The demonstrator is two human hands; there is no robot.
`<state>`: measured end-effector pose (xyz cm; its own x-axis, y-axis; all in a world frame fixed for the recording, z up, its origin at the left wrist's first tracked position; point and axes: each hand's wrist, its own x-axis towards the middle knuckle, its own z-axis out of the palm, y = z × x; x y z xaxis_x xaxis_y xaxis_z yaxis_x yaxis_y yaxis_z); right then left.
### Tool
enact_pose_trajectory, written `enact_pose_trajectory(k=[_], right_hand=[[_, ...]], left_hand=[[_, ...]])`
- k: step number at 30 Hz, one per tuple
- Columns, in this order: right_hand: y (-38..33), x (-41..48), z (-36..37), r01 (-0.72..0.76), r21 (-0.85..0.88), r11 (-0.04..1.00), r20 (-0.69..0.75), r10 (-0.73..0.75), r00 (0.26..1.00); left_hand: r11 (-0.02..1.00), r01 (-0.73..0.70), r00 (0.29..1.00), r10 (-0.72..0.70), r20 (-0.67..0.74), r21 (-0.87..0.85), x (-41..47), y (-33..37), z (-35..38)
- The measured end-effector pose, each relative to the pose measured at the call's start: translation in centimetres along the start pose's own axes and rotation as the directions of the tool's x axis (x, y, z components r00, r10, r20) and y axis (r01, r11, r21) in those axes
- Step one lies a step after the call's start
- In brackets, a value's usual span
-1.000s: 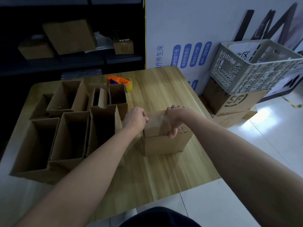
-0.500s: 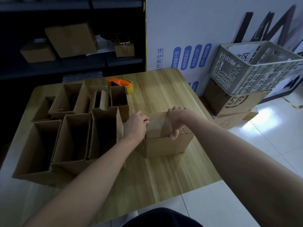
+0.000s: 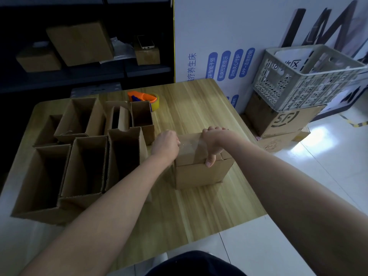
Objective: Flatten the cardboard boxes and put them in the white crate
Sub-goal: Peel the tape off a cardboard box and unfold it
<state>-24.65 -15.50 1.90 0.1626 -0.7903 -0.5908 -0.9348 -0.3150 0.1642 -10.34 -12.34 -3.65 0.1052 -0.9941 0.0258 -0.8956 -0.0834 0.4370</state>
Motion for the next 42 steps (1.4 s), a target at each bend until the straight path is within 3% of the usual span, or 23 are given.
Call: enact_pose_trajectory(k=[5, 9, 15, 20, 23, 24, 27, 29, 31, 32, 35, 38, 42], right_hand=[[-0.1, 0.1, 0.0, -0.004, -0.027, 1.0, -0.003, 0.004, 1.0], [-0.1, 0.2, 0.1, 0.0, -0.045, 0.999, -0.003, -0.001, 1.0], [0.1, 0.5, 0.0, 0.018, -0.021, 1.0, -0.003, -0.018, 1.0], [-0.1, 0.9, 0.0, 0.011, -0.054, 0.998, 0.007, -0.01, 1.0], [0.2, 1.0, 0.1, 0.015, -0.044, 0.999, 0.007, -0.014, 1.0], [0.3, 1.0, 0.1, 0.019, -0.035, 0.999, 0.004, -0.019, 1.0], [0.6, 1.1, 0.0, 0.037, 0.003, 0.999, -0.008, -0.037, 0.999], [1.1, 1.2, 0.0, 0.048, 0.024, 0.999, -0.018, -0.047, 0.999], [1.8, 1.3, -0.1, 0.06, 0.052, 0.997, -0.027, -0.059, 0.998], [2.1, 1.3, 0.0, 0.076, 0.081, 0.994, -0.022, -0.074, 0.997], [1.8, 1.5, 0.1, 0.167, 0.222, 0.961, -0.033, -0.164, 0.986], [0.1, 1.5, 0.1, 0.283, 0.258, 0.924, -0.165, -0.246, 0.955], [0.0, 1.1, -0.8, 0.369, 0.29, 0.883, -0.386, -0.245, 0.89]], left_hand=[[0.982, -0.127, 0.992, 0.124, 0.027, 0.141, 0.1, -0.3, 0.4], [0.979, -0.194, 0.979, 0.189, 0.078, 0.063, 0.0, -1.3, 0.6], [0.959, -0.129, 0.991, 0.133, 0.001, -0.254, -0.8, -2.4, 0.5], [0.955, -0.052, 0.999, 0.048, -0.019, -0.292, -0.8, -1.2, 0.2], [0.971, -0.022, 0.997, 0.038, 0.065, -0.238, -0.5, -0.6, -0.1], [0.957, -0.021, 0.994, 0.052, 0.1, -0.289, -0.5, -0.8, -0.3], [0.778, 0.086, 0.981, 0.041, 0.187, -0.623, -1.5, -1.8, -0.9], [0.519, 0.213, 0.972, -0.026, 0.233, -0.828, -2.3, -2.1, -1.0], [0.23, 0.305, 0.952, -0.079, 0.294, -0.924, -2.5, -1.9, -1.3], [0.16, 0.323, 0.946, -0.09, 0.313, -0.933, -2.3, -1.7, -1.5], [0.087, 0.325, 0.945, -0.069, 0.32, -0.942, -1.6, -0.9, -2.4], [0.01, 0.335, 0.939, -0.086, 0.333, -0.942, -1.0, 0.1, -2.7], [-0.302, 0.294, 0.917, -0.177, 0.356, -0.907, 0.2, 0.8, -3.5]])
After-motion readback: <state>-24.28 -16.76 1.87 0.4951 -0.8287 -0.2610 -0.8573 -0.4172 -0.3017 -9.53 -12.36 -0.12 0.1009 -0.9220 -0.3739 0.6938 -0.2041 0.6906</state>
